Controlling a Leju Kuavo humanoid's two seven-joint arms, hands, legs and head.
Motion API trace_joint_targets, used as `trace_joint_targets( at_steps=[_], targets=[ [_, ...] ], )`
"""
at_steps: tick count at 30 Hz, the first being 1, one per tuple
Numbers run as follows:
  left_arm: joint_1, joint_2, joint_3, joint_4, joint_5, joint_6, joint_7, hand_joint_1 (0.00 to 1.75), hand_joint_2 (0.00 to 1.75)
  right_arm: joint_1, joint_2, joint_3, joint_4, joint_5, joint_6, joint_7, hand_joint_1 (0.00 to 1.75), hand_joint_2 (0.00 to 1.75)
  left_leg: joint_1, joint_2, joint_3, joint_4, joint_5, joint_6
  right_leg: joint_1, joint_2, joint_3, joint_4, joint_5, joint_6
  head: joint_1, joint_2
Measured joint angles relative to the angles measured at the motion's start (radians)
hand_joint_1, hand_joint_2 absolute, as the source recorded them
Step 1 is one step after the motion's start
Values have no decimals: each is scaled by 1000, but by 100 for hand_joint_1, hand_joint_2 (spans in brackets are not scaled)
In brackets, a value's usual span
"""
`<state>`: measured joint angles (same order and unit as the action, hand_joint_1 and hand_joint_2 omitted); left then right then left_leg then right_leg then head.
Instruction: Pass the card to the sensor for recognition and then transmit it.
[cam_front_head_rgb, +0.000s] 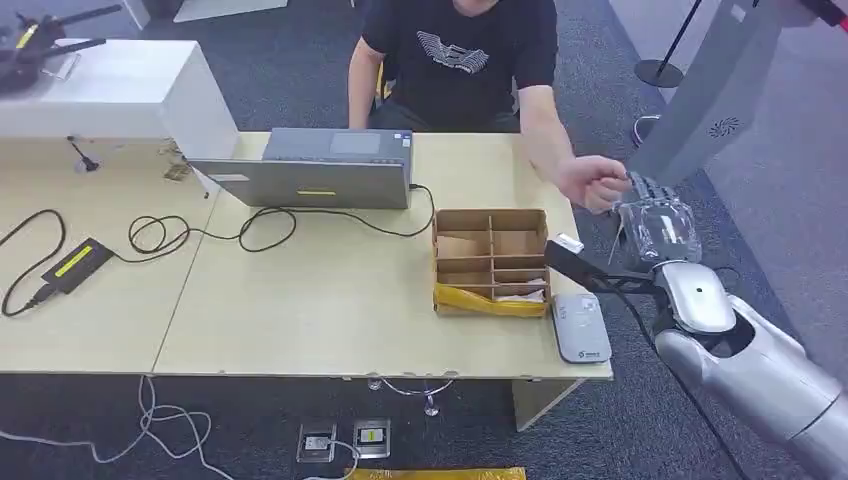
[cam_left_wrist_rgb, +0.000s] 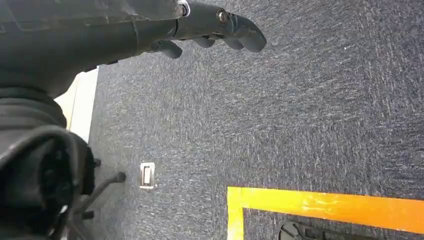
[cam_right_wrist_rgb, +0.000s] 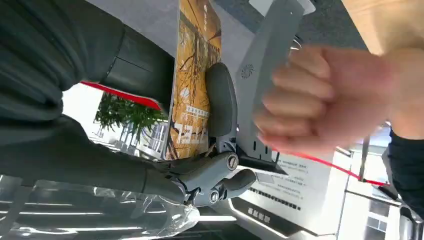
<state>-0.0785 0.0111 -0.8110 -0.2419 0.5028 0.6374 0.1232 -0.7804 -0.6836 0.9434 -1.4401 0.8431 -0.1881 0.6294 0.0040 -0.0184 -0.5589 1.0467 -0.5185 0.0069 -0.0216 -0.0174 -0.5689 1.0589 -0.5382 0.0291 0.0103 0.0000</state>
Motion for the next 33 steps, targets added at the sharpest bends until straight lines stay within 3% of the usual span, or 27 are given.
trace_joint_targets(
  at_steps=[6,10,33],
  targets=[
    [0,2,-17,-3,7,-1,0,0,0,57,-3,-22,20,-27,-33,4,175,175,0,0,0,0,0,0,0,0,0,0,0,0,0,0],
    [-1,2,-24,-5,31,2,0,0,0,101,-1,-37,36,-74,-57,-39,175,175,0,0,0,0,0,0,0,0,0,0,0,0,0,0],
    [-4,5,-76,-12,86,26,34,0,0,175,110,-40,197,-188,-157,-192,175,175,0,0,0,0,0,0,0,0,0,0,0,0,0,0]
  ],
)
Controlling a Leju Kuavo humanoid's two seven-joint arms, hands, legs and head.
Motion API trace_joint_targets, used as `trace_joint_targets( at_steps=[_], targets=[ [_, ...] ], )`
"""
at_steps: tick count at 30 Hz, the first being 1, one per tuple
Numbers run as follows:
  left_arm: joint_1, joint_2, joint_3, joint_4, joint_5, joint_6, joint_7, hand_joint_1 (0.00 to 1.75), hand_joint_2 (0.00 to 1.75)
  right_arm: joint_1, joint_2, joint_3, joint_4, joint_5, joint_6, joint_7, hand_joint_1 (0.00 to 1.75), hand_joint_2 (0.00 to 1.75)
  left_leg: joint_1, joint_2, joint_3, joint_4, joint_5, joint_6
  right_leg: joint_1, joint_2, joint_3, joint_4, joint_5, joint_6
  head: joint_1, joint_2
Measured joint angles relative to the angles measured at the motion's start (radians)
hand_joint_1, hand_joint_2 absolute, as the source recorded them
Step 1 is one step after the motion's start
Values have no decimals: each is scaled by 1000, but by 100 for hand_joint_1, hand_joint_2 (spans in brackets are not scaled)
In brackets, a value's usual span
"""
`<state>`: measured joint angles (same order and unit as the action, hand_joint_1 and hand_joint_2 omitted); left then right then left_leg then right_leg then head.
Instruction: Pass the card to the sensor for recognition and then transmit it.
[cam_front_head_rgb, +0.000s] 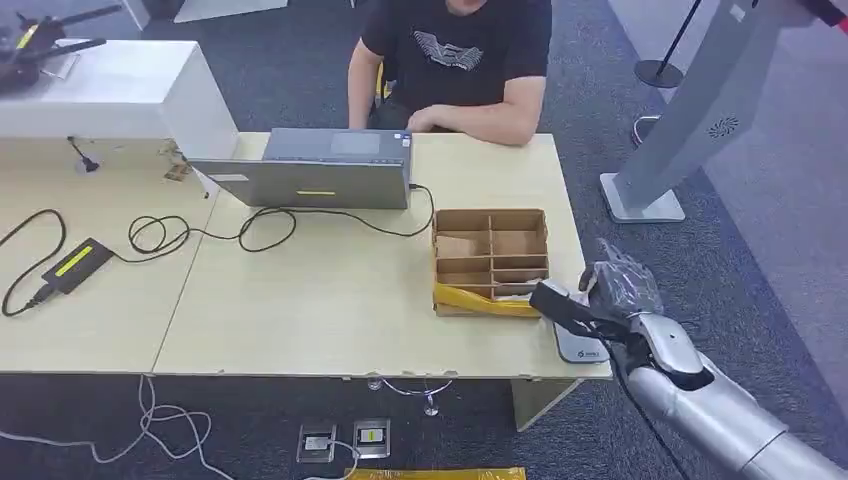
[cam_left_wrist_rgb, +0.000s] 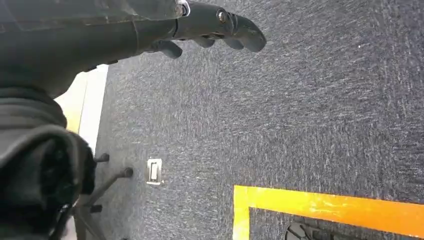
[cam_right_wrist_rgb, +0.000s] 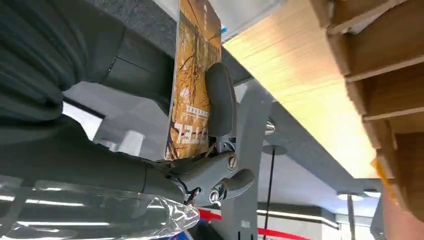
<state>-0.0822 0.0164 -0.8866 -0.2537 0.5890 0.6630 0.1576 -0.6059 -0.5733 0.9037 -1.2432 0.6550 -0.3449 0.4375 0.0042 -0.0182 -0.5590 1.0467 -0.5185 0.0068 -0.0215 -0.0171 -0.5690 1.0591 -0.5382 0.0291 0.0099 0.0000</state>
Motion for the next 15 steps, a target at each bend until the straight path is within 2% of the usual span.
trace_joint_targets(
  at_steps=[15],
  targets=[
    [-1,0,-24,-4,30,6,0,0,0,12,50,14,90,-64,-63,-43,175,175,0,0,0,0,0,0,0,0,0,0,0,0,1,0]
  ],
)
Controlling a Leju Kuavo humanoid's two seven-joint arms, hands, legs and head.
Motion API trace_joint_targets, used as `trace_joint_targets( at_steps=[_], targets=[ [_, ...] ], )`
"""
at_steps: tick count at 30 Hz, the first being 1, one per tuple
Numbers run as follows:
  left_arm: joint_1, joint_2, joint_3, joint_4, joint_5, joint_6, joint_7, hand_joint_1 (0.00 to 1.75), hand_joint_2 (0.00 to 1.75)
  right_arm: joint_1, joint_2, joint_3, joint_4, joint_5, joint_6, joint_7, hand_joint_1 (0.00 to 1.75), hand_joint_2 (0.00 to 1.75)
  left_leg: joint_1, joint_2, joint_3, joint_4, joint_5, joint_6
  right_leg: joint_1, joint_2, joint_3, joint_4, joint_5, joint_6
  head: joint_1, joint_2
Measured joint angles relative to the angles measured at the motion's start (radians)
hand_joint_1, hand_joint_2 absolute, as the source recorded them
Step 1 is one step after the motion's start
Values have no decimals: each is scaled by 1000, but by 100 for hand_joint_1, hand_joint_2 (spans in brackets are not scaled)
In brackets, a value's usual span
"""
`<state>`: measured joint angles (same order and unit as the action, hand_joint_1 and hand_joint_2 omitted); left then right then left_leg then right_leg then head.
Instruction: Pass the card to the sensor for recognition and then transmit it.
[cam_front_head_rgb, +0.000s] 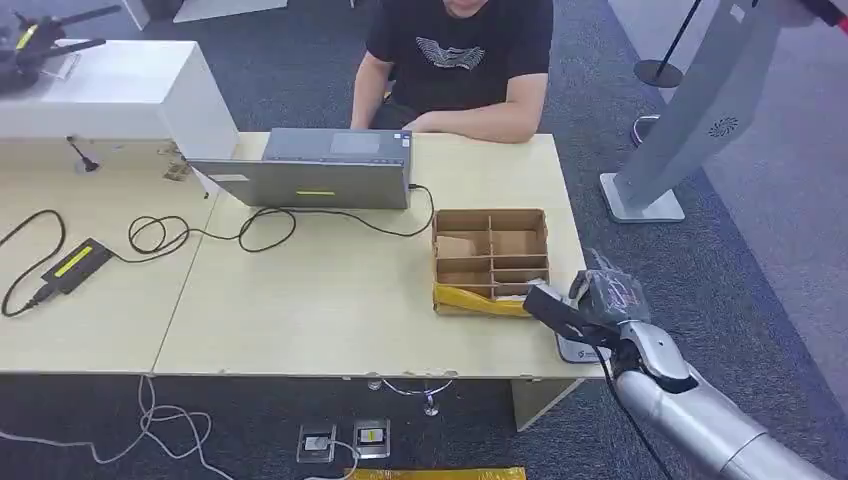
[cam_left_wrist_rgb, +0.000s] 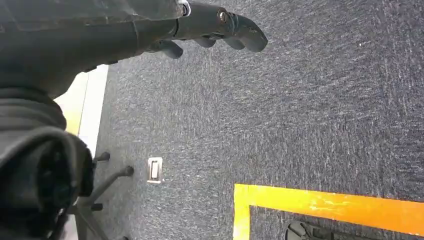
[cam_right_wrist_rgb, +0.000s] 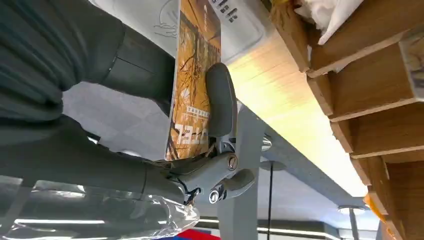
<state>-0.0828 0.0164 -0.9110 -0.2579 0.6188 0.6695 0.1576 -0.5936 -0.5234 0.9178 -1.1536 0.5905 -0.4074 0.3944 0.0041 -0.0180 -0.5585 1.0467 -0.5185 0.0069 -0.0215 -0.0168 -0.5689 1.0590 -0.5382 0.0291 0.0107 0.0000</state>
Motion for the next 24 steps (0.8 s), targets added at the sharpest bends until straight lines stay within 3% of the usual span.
trace_joint_targets(
  at_steps=[24],
  targets=[
    [-2,5,-46,0,60,-1,-9,0,0,-3,0,-47,87,-99,-66,-10,175,175,0,2,4,0,0,0,0,2,3,0,2,0,-1,0]
  ],
)
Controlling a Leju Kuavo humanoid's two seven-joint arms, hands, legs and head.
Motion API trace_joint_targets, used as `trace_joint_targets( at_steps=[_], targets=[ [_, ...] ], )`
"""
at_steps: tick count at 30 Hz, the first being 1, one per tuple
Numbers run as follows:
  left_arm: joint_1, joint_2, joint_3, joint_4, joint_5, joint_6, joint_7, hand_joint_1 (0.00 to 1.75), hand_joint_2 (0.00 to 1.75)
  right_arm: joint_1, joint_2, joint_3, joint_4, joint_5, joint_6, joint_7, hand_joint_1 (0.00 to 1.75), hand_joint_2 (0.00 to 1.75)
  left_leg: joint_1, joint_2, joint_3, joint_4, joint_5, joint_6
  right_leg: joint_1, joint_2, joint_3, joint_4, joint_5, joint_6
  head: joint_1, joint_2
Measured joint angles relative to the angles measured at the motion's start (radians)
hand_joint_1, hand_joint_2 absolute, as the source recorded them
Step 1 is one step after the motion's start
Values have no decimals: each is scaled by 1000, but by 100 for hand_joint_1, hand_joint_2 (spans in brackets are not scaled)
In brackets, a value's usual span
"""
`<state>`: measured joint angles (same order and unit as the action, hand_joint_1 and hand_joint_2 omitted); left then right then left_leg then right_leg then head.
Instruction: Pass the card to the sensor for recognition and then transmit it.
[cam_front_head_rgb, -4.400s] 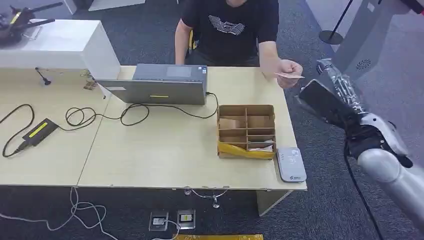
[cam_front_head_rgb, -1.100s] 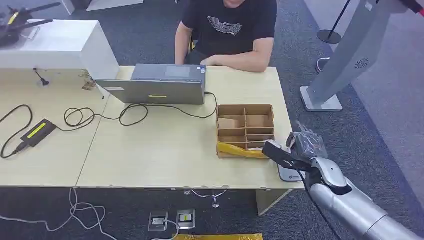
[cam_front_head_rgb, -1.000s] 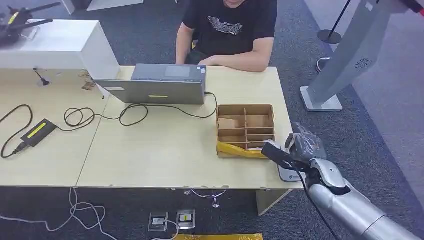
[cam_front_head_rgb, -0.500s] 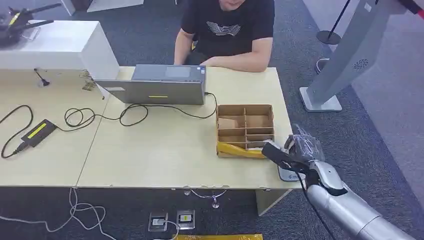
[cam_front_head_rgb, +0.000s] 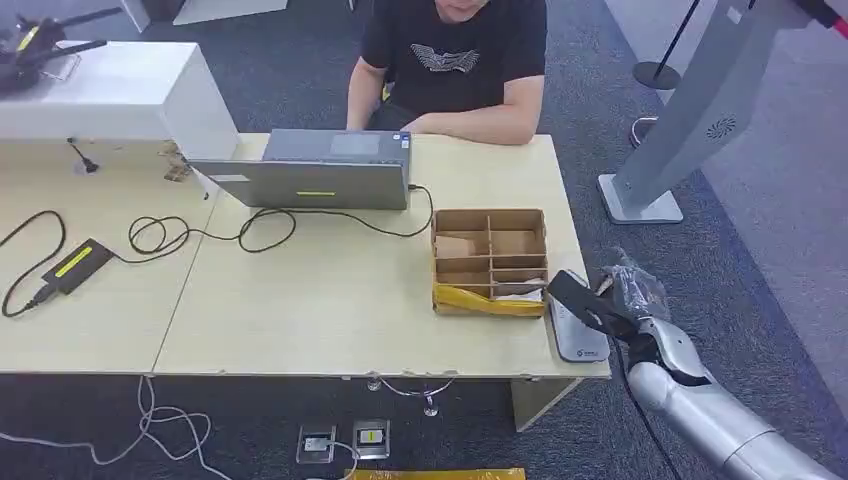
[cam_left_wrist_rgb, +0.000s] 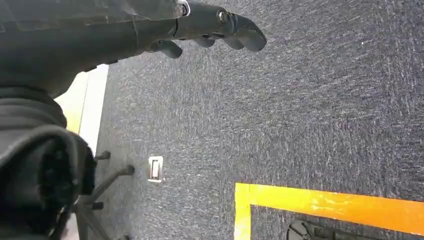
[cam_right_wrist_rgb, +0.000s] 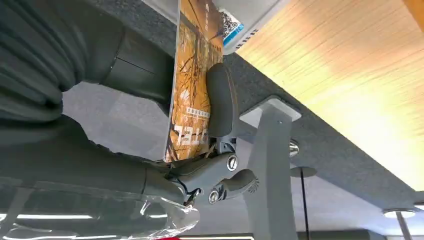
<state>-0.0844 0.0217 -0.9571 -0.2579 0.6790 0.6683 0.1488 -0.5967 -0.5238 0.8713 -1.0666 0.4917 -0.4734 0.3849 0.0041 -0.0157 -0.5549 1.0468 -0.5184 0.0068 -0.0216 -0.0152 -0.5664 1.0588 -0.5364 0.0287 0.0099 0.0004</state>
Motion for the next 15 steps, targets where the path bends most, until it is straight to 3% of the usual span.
trace_joint_targets(
  at_steps=[10,15],
  targets=[
    [-4,8,-39,0,42,3,-5,0,0,-30,-40,-4,-121,125,38,109,175,175,0,0,-1,0,0,0,0,0,-1,0,0,0,0,0],
    [-6,11,-60,0,54,3,-10,0,0,-85,-64,-27,-210,135,68,131,175,175,0,0,-1,0,0,0,0,0,-1,0,0,0,0,0]
  ],
)
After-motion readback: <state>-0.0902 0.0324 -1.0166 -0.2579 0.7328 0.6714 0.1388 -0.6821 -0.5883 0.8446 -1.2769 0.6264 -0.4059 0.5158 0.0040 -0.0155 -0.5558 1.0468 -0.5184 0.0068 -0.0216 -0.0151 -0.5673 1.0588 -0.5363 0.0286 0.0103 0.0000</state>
